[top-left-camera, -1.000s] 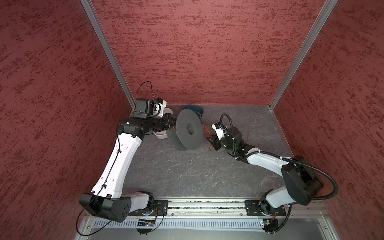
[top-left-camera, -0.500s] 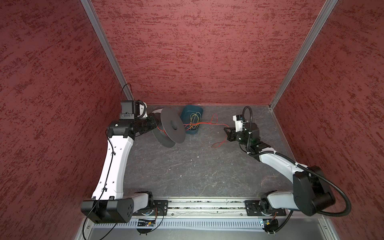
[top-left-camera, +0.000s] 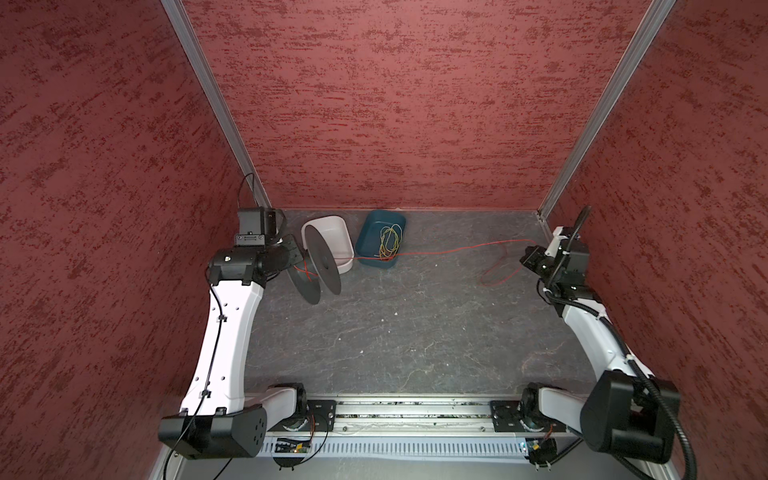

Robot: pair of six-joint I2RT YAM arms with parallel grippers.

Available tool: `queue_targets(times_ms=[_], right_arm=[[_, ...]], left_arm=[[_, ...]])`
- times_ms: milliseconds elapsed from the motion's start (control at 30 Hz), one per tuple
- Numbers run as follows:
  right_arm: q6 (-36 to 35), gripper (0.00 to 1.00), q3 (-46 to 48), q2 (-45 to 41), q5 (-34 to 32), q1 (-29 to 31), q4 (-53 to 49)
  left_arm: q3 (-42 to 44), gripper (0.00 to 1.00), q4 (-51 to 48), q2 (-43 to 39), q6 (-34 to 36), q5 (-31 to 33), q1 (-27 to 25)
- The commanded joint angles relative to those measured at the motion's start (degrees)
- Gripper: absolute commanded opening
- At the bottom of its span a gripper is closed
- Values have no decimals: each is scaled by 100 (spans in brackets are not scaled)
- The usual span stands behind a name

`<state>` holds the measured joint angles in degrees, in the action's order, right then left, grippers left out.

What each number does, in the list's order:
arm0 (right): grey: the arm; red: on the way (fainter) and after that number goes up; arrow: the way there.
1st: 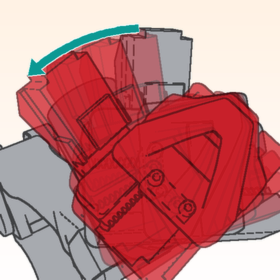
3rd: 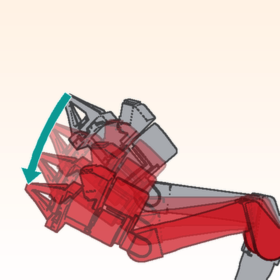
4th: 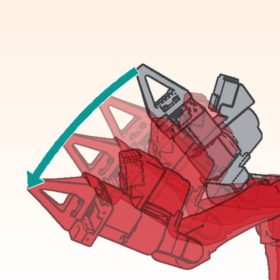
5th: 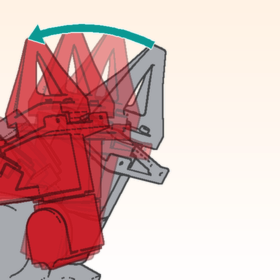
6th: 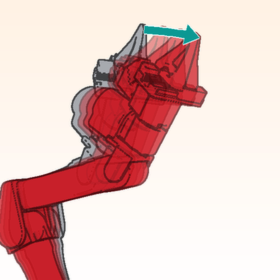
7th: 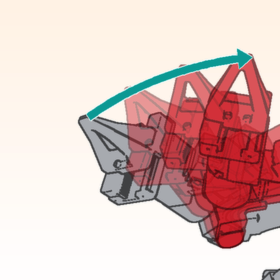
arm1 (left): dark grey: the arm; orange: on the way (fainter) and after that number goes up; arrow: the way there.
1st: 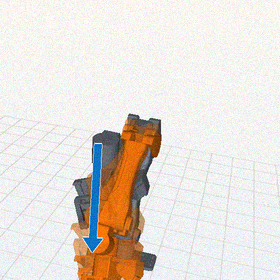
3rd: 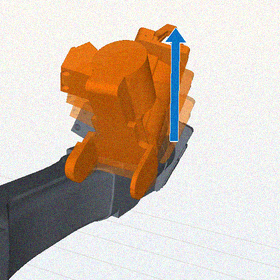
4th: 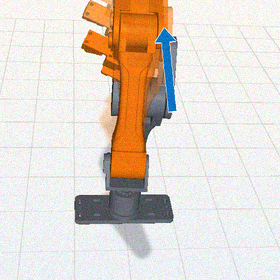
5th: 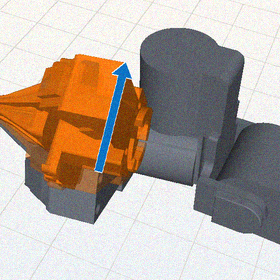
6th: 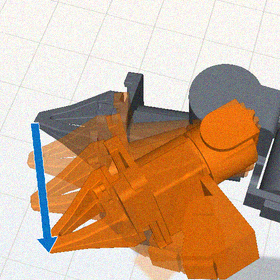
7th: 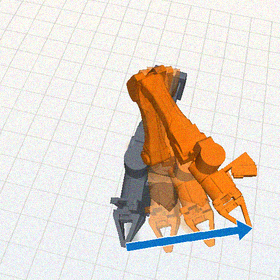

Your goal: Wrap the cables

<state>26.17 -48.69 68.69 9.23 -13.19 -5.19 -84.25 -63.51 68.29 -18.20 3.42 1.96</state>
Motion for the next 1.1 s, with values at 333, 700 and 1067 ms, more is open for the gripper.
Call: queue_targets(times_ms=[333,700,1067], right_arm=[[-499,16,-529,-4,-1910,-431,-751],[-829,71,-280,-116,-1217,-247,-412],[-1021,99,-301,-97,-1783,441,-360]], left_arm=[[-130,0,-6,-235,257,773,-25],[-493,0,91,-274,74,-585,-1285],[-760,0,112,-220,35,-1041,-1630]])
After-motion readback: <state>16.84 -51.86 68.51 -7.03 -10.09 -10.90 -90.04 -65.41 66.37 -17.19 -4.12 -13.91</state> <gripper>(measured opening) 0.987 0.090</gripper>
